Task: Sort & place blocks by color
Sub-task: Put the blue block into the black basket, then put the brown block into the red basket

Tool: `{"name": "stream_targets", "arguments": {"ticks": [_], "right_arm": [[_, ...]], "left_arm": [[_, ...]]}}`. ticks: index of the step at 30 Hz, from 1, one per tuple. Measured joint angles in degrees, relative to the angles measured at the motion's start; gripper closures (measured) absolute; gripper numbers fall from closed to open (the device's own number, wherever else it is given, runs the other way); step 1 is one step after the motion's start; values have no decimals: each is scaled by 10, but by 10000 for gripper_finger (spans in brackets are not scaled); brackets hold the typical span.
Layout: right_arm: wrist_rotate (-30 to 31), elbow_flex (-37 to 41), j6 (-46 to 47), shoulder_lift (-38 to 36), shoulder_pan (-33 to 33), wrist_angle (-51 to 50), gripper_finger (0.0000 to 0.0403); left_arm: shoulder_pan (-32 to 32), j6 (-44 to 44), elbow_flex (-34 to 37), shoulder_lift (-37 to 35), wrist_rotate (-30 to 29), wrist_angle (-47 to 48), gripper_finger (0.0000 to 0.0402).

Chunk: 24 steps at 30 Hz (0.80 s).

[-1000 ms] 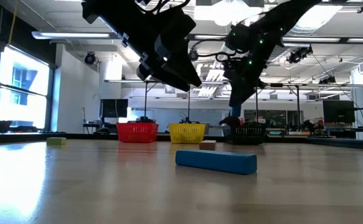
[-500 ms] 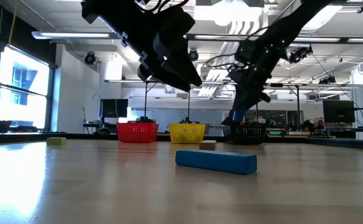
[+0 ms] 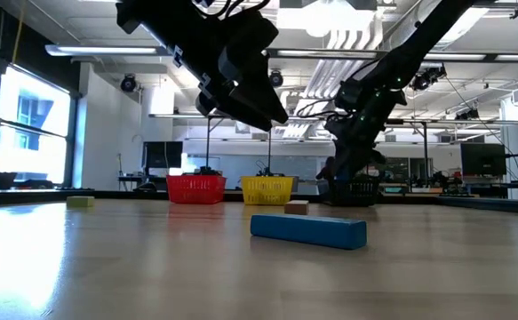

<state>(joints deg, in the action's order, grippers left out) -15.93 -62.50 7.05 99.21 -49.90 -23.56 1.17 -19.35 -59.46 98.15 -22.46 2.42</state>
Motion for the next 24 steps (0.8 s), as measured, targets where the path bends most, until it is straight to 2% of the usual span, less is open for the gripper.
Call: {"name": "stream_targets", "arguments": {"ticks": [6,9,19,24], "right_arm": [[67,0,-10,0,0,16,224],[68,0,-10,-4,-4,16,207],[54,0,-4,-60,-2,7,202],[50,0,-13,-107,34,-31,202]], "left_arm": [[0,0,0,0,0,11,190],[0,0,0,0,0,13,190],[0,2,0,0,-1,13,190],[-1,18,0,0,-1,12,190]]}}
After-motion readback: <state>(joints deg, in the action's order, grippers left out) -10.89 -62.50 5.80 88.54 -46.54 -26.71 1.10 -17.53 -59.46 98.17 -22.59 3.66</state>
